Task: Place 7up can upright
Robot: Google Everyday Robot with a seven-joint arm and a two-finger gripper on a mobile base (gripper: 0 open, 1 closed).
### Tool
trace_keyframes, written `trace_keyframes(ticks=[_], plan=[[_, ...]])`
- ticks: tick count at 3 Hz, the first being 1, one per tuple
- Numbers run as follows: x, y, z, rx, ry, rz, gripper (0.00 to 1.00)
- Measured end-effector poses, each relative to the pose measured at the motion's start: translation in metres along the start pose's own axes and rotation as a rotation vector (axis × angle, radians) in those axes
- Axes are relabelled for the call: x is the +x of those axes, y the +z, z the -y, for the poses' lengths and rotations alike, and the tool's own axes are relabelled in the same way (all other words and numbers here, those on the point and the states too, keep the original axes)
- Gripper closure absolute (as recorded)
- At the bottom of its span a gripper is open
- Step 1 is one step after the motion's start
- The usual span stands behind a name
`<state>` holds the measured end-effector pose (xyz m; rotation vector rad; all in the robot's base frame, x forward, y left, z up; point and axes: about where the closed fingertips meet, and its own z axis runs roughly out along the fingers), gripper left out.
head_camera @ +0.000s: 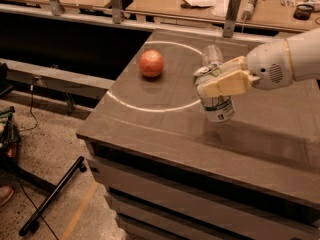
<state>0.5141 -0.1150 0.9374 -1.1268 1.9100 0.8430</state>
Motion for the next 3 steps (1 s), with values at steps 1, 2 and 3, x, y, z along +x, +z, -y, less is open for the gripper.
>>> trace_keyframes(ticks=[1,2,3], plan=[[0.0084,-0.0093,0.0012,-0.013,0.039,0.089,1.00],[0.0083,-0.0092,0.0011,-0.013,0.039,0.089,1.00],[0.0061,-0.0091,-0.0006,-0.031,0.023,0.133,1.00]])
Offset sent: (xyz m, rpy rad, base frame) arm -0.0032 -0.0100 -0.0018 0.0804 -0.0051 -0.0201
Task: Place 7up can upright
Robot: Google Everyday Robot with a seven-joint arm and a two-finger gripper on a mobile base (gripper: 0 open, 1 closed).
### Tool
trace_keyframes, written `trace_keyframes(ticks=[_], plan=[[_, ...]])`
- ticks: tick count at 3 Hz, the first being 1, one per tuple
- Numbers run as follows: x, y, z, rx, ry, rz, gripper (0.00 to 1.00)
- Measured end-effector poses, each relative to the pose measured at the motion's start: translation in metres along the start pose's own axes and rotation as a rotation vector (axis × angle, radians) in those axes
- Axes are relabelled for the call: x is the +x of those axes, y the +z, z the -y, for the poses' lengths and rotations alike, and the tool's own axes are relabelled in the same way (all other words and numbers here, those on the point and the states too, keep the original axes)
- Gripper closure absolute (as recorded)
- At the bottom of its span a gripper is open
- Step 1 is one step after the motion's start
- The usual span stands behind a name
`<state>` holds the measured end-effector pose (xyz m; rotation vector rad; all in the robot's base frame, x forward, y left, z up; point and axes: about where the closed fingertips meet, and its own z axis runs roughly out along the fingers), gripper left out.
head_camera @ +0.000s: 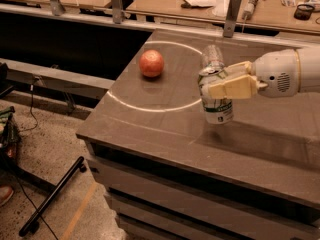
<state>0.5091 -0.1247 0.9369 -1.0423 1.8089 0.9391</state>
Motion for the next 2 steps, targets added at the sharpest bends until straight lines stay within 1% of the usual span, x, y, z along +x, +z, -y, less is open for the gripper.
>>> trace_keyframes(ticks=[1,2], plan=[[-0.011,-0.002,-0.011,-0.084,-0.076,0.195,1.00],[-0.022,-0.011,-0.025,-0.161,-0.168,0.386,1.00]])
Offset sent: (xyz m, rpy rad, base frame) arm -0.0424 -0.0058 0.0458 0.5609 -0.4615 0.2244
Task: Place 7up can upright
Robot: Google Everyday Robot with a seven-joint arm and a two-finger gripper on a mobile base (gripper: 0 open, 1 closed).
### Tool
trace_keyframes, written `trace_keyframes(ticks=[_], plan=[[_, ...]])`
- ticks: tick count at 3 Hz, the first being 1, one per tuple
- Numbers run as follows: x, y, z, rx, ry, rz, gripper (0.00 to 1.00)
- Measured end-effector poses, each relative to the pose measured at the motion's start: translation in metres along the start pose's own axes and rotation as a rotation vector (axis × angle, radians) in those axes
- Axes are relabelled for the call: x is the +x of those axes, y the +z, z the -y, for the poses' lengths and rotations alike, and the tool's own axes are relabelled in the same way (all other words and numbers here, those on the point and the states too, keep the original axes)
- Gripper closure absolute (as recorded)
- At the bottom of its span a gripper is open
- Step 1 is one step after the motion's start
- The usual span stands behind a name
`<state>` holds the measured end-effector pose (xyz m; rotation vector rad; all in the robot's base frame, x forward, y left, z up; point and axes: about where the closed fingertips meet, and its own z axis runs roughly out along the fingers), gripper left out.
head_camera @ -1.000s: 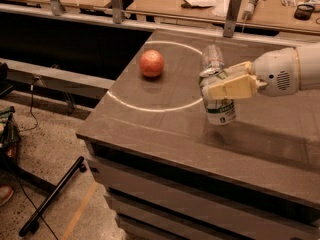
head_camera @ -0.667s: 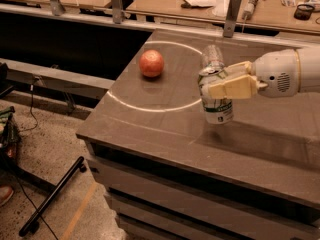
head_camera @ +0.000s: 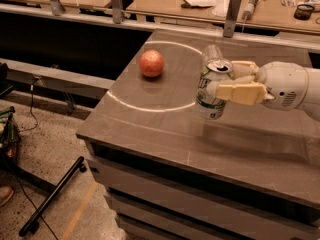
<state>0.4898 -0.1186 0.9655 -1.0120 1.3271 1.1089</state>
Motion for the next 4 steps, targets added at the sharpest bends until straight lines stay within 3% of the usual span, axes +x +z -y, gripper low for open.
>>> trace_keyframes(ticks=[1,2,3,4], plan=[[-0.008,-0.006,-0.012,0.030,-0.123,0.076,1.00],[-0.011,-0.006,-0.015,0.048,-0.182,0.069,1.00],[-0.002,-0.001,-0.014,0.037,-0.215,-0.094,1.00],[0.012,-0.003,-0.011,0.041,-0.251,-0.218,1.00]])
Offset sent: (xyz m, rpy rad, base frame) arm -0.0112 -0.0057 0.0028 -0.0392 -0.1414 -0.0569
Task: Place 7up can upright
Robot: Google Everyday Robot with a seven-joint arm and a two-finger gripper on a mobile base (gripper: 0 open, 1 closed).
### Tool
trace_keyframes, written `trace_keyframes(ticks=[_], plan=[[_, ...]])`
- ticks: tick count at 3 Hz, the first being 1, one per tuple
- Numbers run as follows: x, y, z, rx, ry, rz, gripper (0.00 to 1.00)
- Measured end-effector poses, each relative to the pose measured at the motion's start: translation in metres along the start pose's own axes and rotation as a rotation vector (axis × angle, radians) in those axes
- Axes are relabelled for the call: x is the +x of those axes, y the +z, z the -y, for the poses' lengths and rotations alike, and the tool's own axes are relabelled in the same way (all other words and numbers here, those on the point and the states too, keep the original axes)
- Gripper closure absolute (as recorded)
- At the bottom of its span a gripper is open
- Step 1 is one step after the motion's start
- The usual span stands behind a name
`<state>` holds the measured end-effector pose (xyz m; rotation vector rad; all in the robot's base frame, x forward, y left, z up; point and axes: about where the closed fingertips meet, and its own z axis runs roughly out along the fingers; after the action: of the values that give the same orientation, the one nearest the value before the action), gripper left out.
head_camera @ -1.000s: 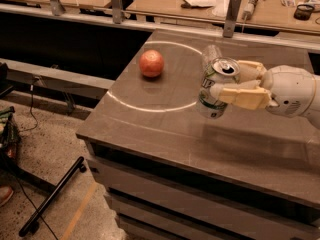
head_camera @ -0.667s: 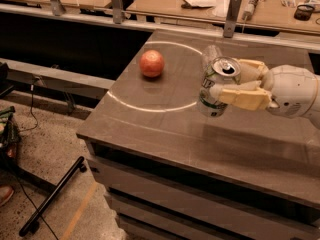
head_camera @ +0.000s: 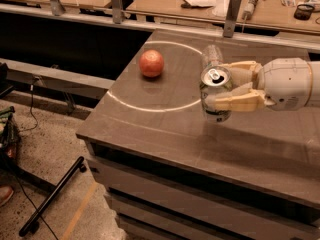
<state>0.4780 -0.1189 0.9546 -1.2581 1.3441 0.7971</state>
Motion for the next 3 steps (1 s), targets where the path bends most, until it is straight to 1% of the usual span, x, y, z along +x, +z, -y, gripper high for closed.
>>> trace_keyframes(ticks=[1,2,3], plan=[[0.024,-0.008,0.000,0.015,-0.003,-0.078,1.00],[0.034,-0.013,0.000,0.026,0.009,-0.108,1.00],[0.052,-0.031,0.002,0.106,0.110,-0.091,0.79]])
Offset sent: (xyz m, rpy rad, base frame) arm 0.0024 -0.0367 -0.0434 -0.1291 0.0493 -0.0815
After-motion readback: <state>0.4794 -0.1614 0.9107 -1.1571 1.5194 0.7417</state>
